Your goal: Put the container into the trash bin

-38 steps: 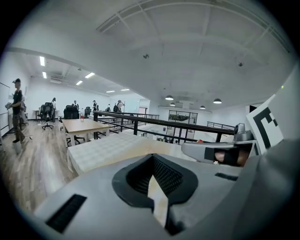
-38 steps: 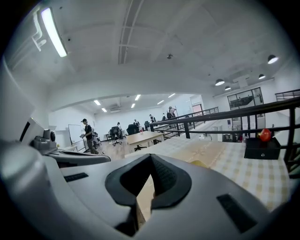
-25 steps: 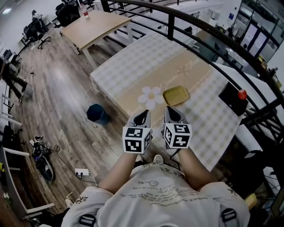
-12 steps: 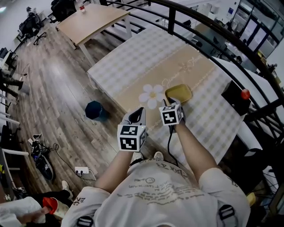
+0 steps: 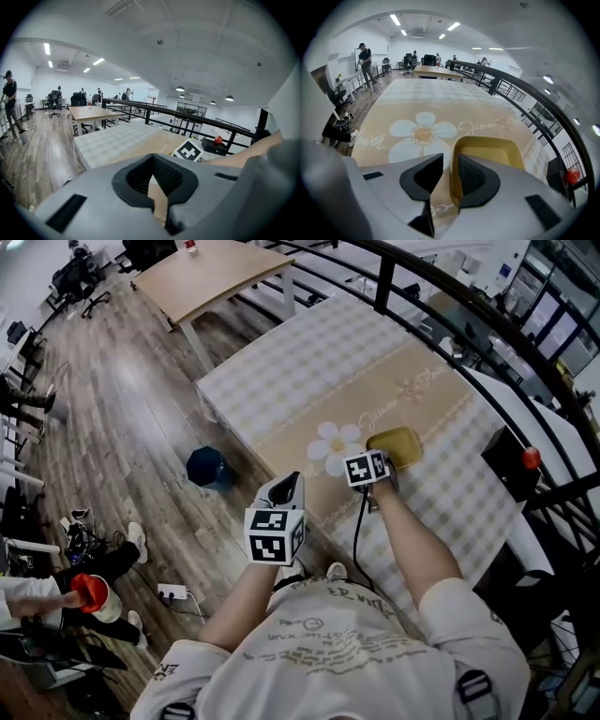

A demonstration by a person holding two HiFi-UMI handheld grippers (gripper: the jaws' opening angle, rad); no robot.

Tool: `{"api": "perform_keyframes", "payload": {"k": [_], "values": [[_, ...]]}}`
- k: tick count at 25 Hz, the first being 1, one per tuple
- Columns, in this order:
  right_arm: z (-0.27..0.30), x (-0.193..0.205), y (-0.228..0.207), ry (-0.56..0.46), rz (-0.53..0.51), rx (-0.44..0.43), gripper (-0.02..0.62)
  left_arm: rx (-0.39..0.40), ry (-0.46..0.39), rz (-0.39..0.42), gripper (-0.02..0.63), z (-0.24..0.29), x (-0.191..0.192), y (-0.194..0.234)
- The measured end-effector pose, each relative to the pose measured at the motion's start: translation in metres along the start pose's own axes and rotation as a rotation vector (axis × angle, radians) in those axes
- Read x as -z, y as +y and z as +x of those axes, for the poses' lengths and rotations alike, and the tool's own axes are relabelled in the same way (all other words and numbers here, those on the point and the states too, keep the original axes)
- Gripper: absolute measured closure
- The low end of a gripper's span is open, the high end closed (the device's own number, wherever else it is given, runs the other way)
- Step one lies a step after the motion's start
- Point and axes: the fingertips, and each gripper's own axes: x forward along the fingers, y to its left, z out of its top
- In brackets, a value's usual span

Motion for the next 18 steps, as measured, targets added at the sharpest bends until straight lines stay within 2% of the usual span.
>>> {"api": "perform_keyframes", "payload": {"k": [1, 3, 4, 13, 18], "values": [[0.004, 0.002, -0.001, 0.019, -0.004, 0.008, 0.500, -0.002, 0.001, -0.002, 0.601, 0.000, 0.000, 0.002], [0.006, 0.002, -0.003, 0.044, -0.021, 0.030, 0.564, -0.004, 0.001, -0.004, 0.601, 0.000, -0.001, 0.006], [0.005, 0.001, -0.003, 0.046, -0.029, 0.037, 0.569, -0.004, -0.001, -0.005, 0.601, 0.001, -0.002, 0.008], [-0.038, -0.025, -0.006, -0.053, -0.116, 0.039, 0.572, 0.008, -0.015, -0.013, 0.601, 0.007, -0.009, 0.009], [-0.089, -0.033, 0.004, -0.116, -0.202, -0.004, 0.574, 0.025, -0.026, -0.016, 0.601, 0.008, -0.010, 0.003]]}}
